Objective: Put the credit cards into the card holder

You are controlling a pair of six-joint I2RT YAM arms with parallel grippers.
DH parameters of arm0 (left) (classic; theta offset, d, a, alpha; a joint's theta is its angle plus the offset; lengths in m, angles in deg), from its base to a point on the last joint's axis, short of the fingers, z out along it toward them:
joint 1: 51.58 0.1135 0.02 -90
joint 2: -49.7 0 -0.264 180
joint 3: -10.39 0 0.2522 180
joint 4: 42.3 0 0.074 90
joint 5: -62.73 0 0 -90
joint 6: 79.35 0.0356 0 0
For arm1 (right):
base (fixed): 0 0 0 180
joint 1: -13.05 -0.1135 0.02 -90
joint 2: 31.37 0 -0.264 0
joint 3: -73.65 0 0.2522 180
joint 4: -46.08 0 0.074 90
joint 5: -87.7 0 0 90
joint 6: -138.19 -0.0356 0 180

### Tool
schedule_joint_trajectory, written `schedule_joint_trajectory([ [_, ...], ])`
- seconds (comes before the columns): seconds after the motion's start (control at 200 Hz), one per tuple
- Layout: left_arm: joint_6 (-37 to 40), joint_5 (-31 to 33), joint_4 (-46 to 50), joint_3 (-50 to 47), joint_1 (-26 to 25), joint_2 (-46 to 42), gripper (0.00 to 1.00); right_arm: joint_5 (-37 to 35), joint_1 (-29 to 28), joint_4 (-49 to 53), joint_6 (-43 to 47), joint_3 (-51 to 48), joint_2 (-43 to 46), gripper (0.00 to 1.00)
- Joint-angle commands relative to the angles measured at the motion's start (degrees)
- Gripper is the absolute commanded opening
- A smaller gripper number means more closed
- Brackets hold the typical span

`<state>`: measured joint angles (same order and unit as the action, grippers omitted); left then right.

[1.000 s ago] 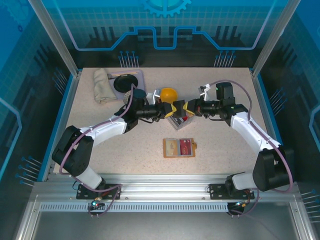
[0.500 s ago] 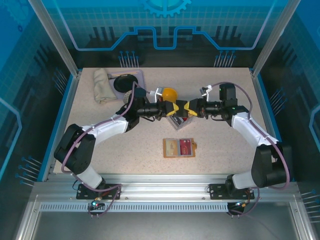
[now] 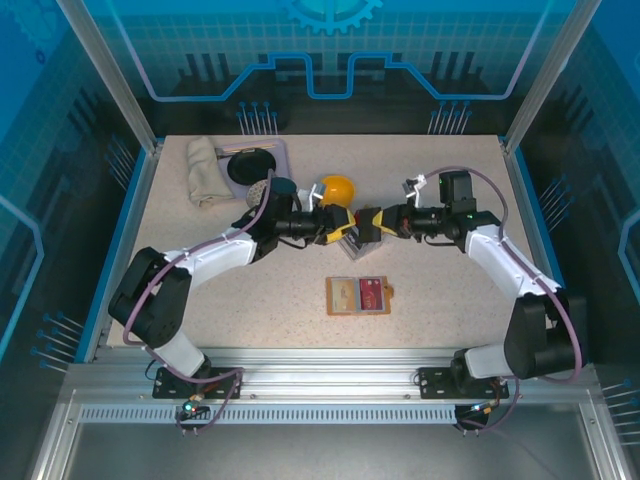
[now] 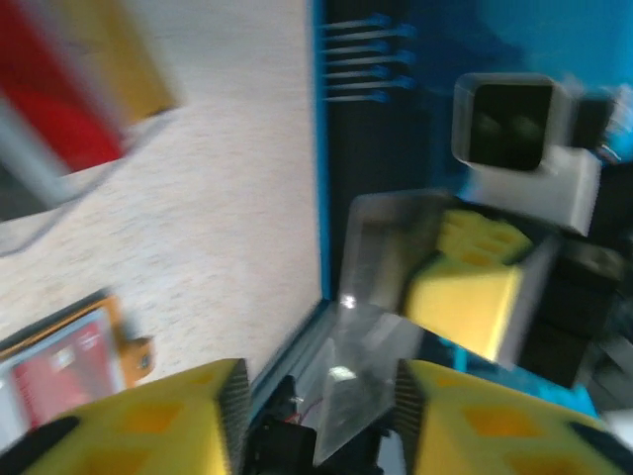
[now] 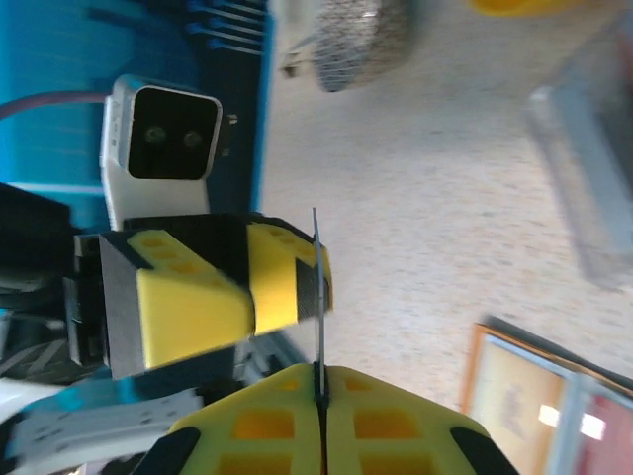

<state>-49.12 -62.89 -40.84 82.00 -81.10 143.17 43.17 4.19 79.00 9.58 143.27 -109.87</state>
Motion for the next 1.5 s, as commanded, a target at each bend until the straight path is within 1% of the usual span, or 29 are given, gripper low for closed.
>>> schedule_joint_trajectory([
  [0.0, 8.9, 8.7, 21.1, 0.8, -0.1, -2.3, 0.52, -19.3, -4.5, 16.3, 9.1, 0.8, 4.0, 0.07],
  [0.02, 9.0, 9.3, 22.1, 0.2, -0.3, -2.4, 0.54, -23.0, -6.5, 17.0, 9.2, 0.0, 4.6, 0.07],
  [0.055, 9.2, 10.5, 24.2, -0.7, -0.6, -2.3, 0.57, -27.0, -9.3, 17.7, 9.1, -1.1, 5.2, 0.07],
  [0.2, 12.2, 15.0, 29.9, -1.9, -3.8, -1.3, 0.6, -36.8, -17.9, 17.6, 6.1, -5.1, 4.8, 0.07],
  [0.32, 13.2, 16.8, 32.0, -1.3, -6.0, 0.4, 0.61, -40.2, -20.4, 16.6, 4.5, -8.7, 3.3, 0.07],
  [0.435, 13.3, 17.4, 32.5, -1.1, -7.3, 2.3, 0.61, -43.2, -20.6, 17.1, 4.9, -9.8, 2.3, 0.07],
  [0.62, 13.4, 18.1, 32.6, -1.2, -8.5, 4.6, 0.6, -42.7, -20.4, 14.6, 5.0, -11.5, 1.4, 0.07],
  [0.81, 13.3, 17.3, 31.6, -1.1, -9.1, 6.5, 0.57, -45.1, -20.4, 15.4, 4.5, -11.4, 0.0, 0.07],
  [0.975, 13.2, 16.8, 31.0, -0.9, -9.4, 7.8, 0.54, -46.2, -20.2, 15.6, 4.6, -11.7, 1.4, 0.07],
  [1.13, 12.9, 15.5, 29.6, -0.9, -9.5, 9.2, 0.5, -44.8, -20.1, 14.3, 4.0, -12.4, 0.4, 0.07],
  [1.235, 12.8, 15.1, 29.2, -0.9, -9.6, 10.0, 0.46, -45.3, -20.1, 14.5, 3.5, -12.6, 0.4, 0.07],
  [1.361, 12.8, 14.9, 29.0, -0.9, -9.8, 10.8, 0.4, -45.5, -20.0, 15.9, 3.4, -11.4, 2.6, 0.07],
  [1.496, 12.9, 15.2, 29.2, -1.2, -9.8, 11.0, 0.36, -45.2, -19.4, 16.5, 3.8, -10.9, 4.1, 0.07],
])
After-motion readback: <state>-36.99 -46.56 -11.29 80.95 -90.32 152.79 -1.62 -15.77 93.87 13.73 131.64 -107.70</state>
